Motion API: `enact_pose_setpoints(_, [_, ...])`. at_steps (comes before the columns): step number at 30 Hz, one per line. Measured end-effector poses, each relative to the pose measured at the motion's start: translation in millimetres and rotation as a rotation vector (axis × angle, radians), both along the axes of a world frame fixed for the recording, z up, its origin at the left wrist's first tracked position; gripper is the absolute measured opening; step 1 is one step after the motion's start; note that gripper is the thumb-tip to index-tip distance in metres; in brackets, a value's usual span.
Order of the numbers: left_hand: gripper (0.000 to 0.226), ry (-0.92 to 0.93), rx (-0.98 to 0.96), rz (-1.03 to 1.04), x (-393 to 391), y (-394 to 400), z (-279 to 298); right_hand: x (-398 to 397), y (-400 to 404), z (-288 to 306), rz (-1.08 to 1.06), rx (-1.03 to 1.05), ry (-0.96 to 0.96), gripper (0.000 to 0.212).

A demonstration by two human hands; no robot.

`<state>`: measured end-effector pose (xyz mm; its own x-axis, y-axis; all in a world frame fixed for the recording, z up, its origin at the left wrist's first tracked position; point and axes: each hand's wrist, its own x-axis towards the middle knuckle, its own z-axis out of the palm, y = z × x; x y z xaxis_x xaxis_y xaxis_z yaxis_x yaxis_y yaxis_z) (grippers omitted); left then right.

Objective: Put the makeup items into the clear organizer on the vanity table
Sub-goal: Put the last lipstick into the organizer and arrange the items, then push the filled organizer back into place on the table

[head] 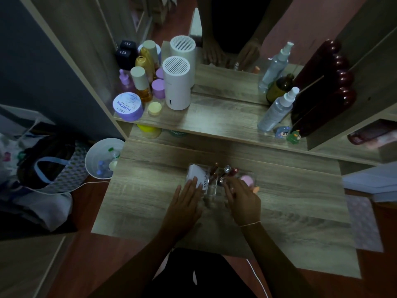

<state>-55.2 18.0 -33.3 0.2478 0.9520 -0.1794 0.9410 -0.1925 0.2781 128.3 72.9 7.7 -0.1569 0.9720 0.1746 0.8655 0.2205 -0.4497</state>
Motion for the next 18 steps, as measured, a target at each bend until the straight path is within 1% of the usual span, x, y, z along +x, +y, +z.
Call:
enact_pose_setpoints(3, [0.067, -0.046, 0.034, 0.084, -4.7, 0.7, 1.3, 14.9, -15.4, -0.4, -0.001, 0.100, 0.006, 0.012])
enact_pose_setpoints(4, [0.068, -0.066, 0.052, 0.104, -7.6, 1.6, 1.2, 22.2, -21.3, -1.5, -0.010, 0.113, -0.009, 0.015])
enact_pose_setpoints(7, [0.069, -0.108, 0.059, 0.167, -16.1, 7.4, 2.4, 46.9, -39.7, -12.0, -0.027, 0.104, -0.087, 0.033])
enact_pose_setpoints(9, [0.072, -0.102, 0.031, 0.220, -21.7, 12.3, 4.7, 58.6, -51.2, -18.1, -0.053, 0.028, -0.093, 0.044])
enact_pose_setpoints(10, [0.078, -0.094, 0.009, 0.247, -24.6, 15.1, 6.0, 62.2, -54.9, -21.6, -0.081, -0.024, -0.086, 0.049])
enact_pose_setpoints(13, [0.092, -0.069, -0.020, 0.302, -32.9, 22.7, 4.5, 65.3, -54.0, -30.8, -0.219, -0.165, -0.025, 0.040])
enact_pose_setpoints(14, [0.094, -0.073, -0.017, 0.314, -34.4, 25.1, 3.8, 63.3, -50.9, -33.6, -0.239, -0.223, 0.002, 0.046])
enact_pose_setpoints(16, [0.095, -0.084, -0.022, 0.305, -35.0, 29.2, 3.1, 58.4, -43.8, -39.7, -0.200, -0.276, 0.032, 0.064])
enact_pose_setpoints(18, [0.094, -0.074, -0.037, 0.272, -34.5, 31.1, 1.5, 50.8, -39.8, -44.5, -0.165, -0.307, 0.042, 0.072])
